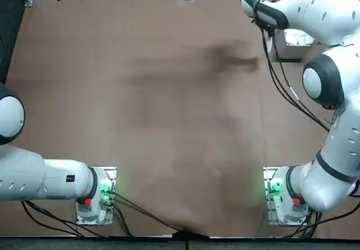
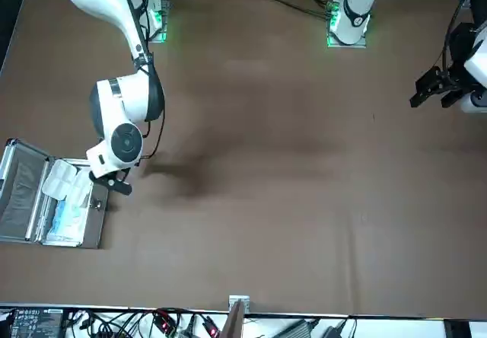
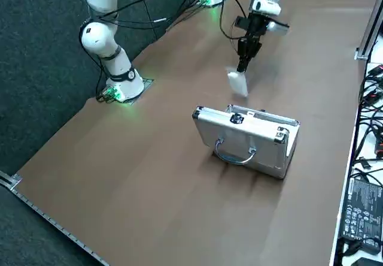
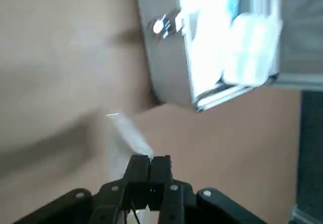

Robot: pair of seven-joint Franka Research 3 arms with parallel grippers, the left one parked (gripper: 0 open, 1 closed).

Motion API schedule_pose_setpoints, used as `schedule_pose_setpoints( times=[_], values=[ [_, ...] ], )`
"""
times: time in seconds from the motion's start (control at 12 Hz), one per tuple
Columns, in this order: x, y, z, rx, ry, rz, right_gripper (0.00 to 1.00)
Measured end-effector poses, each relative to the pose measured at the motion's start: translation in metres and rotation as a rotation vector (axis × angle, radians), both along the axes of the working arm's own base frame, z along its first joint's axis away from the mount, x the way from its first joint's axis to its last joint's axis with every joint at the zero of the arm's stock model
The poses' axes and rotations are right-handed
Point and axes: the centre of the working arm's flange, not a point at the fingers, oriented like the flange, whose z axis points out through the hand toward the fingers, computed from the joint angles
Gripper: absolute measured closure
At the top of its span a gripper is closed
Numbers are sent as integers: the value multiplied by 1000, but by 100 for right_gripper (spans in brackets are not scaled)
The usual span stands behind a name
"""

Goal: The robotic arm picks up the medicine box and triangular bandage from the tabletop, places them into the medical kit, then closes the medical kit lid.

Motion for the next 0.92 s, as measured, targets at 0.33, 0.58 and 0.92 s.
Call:
schedule_pose_setpoints(
  times=[0.33,0.58,0.92],
  values=[
    [21,-18,34,-95,-80,43,99],
    [46,-47,71,-108,-171,11,99],
    [84,-91,100,-95,-296,-10,99]
  ],
)
